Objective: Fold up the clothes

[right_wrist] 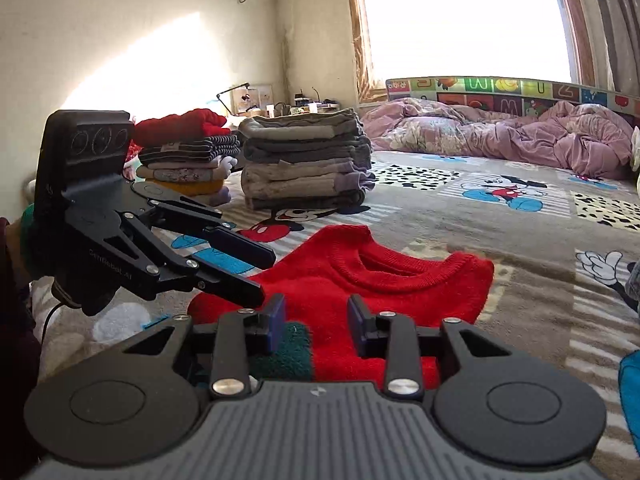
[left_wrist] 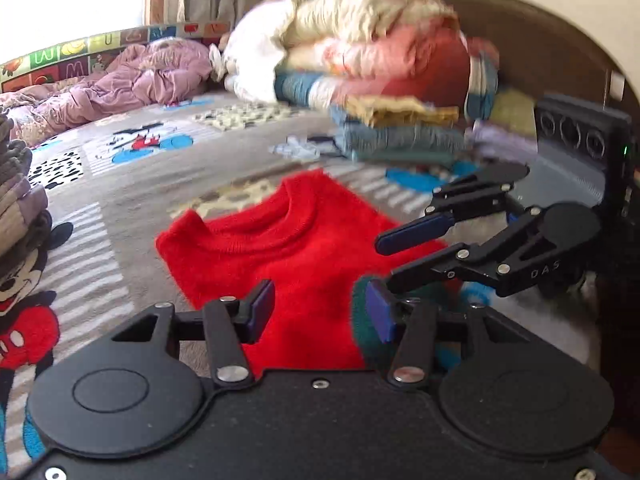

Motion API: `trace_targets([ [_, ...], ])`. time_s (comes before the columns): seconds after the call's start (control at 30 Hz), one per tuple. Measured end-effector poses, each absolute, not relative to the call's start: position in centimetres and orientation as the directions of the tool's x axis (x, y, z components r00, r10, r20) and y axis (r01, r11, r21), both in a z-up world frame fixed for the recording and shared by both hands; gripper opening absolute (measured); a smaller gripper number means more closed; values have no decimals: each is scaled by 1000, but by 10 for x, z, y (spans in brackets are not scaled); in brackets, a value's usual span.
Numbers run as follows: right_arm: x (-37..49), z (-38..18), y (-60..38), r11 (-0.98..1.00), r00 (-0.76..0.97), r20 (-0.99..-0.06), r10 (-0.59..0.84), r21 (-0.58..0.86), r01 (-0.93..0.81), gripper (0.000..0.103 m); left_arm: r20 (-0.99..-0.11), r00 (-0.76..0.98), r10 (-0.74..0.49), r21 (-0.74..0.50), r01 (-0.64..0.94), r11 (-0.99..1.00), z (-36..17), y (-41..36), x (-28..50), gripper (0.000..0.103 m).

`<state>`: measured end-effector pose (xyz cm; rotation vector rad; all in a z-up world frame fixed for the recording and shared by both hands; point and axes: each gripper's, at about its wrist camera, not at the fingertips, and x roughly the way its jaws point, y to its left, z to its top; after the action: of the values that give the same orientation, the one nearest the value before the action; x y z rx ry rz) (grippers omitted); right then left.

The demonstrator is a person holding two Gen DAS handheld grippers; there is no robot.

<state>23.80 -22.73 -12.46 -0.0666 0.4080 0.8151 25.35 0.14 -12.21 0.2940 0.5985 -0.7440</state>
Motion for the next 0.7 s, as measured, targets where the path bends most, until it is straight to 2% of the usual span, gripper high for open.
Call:
trace_targets([
  [0.03, 243, -132, -220, 675, 571, -458, 681, 92, -732, 37, -645, 571, -508, 96, 720, 687, -134, -5, 252, 50],
  [0.07, 245, -141, -217, 657, 531, -499, 685, 108, -746, 37, -633, 570, -524, 74, 718, 692, -132, -2, 253, 50],
  [0.13, 240, -137, -215, 636, 524, -503, 687, 69, -768, 38, -601, 580, -549, 47, 712, 701, -126, 4, 254, 50],
  [0.27, 256, -125, -236, 679, 578, -419, 700, 139, -721, 37, -467, 692, -550, -7, 619, 785, -109, 12, 271, 50],
  [0.37, 284, -115, -244, 780, 714, -335, 615, 129, -612, 37, -385, 748, -541, -140, 532, 835, -108, 15, 300, 50],
  [0.43, 296, -115, -247, 808, 750, -307, 586, 149, -570, 39, -409, 751, -518, -131, 514, 848, -115, 11, 306, 50],
  [0.5, 306, -123, -245, 826, 760, -336, 557, 128, -549, 44, -445, 748, -493, -94, 509, 856, -124, 5, 312, 50],
  [0.6, 323, -139, -239, 828, 743, -379, 552, 142, -543, 46, -480, 736, -477, -87, 501, 861, -133, 2, 316, 51],
  [0.7, 338, -151, -235, 832, 712, -442, 545, 185, -522, 48, -508, 720, -472, -104, 493, 864, -140, 2, 319, 58],
])
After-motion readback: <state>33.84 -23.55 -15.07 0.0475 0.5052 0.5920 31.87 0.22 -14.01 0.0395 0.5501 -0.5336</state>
